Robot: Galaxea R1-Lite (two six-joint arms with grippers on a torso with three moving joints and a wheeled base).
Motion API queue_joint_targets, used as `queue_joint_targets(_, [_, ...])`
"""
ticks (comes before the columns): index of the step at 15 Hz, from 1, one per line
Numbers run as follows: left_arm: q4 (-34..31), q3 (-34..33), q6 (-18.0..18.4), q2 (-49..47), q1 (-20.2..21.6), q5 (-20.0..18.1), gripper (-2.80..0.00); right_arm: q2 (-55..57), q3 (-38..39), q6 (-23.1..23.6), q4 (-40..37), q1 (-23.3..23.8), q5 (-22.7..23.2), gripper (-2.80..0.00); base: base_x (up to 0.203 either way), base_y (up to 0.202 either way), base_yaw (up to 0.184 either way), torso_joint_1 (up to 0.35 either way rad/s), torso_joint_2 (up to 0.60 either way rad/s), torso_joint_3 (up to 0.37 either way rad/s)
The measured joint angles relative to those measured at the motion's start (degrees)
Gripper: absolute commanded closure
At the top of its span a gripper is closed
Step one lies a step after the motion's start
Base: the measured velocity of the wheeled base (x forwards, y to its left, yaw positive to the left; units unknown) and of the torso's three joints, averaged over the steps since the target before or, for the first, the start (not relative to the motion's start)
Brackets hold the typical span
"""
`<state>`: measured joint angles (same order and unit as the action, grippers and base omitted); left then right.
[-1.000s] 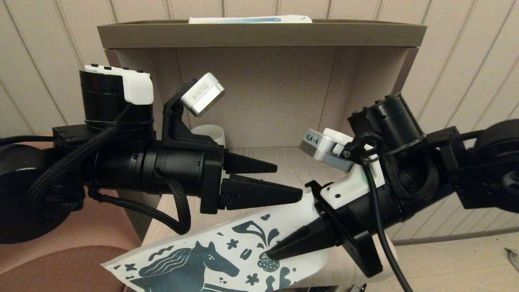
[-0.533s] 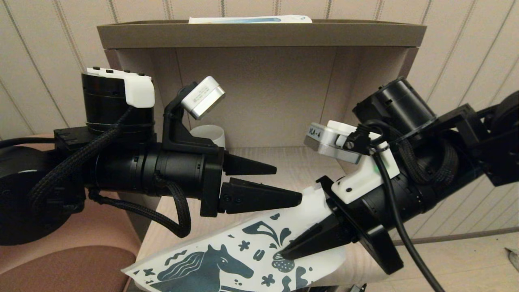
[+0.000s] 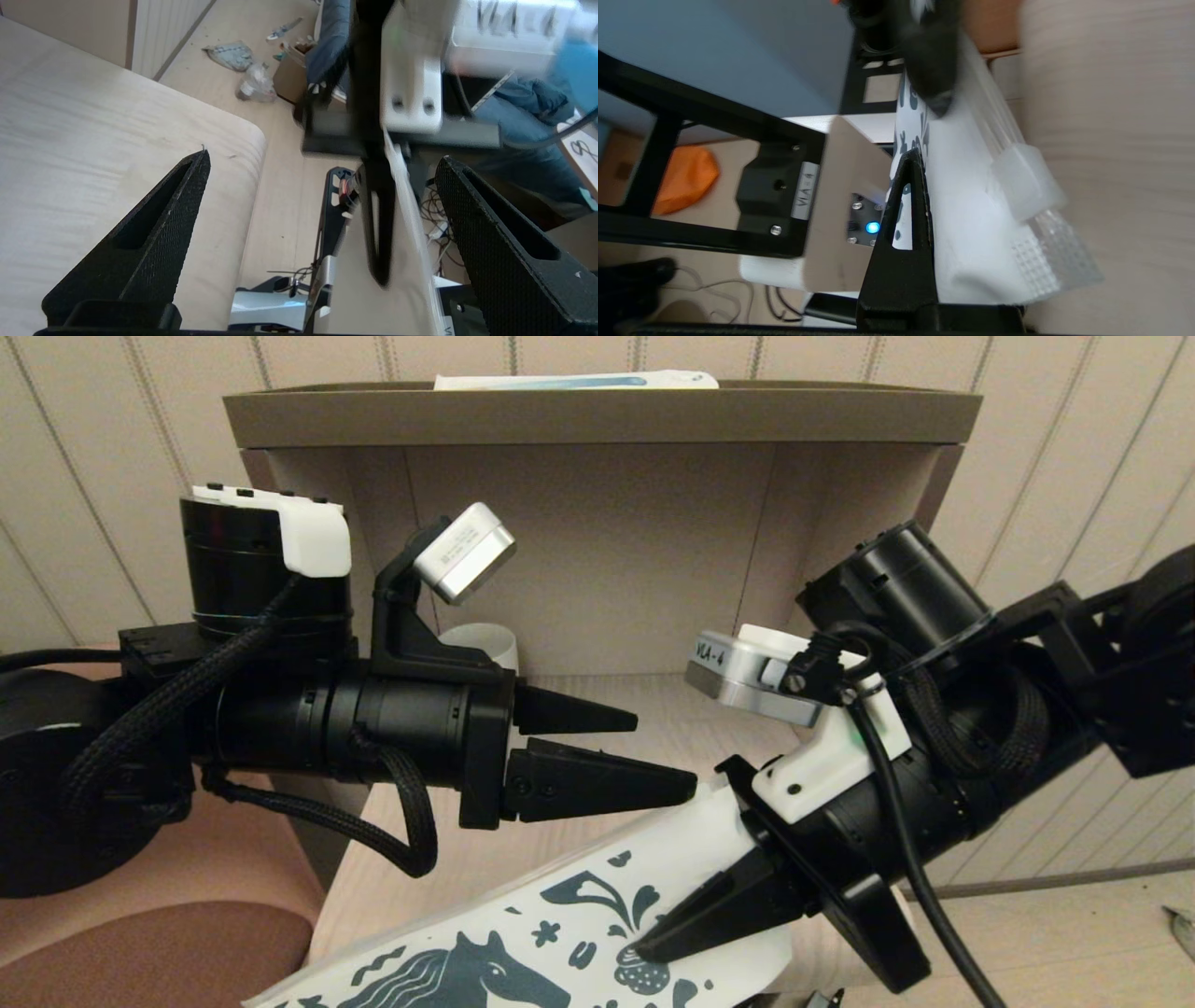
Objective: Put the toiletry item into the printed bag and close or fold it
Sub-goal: Close the strorage bag and place it on the desk
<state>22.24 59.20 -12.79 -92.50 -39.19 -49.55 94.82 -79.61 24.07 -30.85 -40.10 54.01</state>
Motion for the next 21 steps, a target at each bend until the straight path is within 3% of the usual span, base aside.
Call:
queue_joint_targets(3, [-0.1, 0.0, 0.0, 0.1, 0.0, 0.0, -2.8, 0.2, 1.0, -0.2, 1.7, -0.7, 1.6, 0.0, 0.0, 0.0, 0.0, 0.0, 0.0, 0.0])
queue_joint_targets(21, [0.0, -0.3, 0.3, 0.1, 0.0, 0.4, -2.8, 1.0, 0.5, -0.2, 2.2, -0.2, 1.1, 0.0, 0.0, 0.0, 0.0, 0.0, 0.0, 0.0])
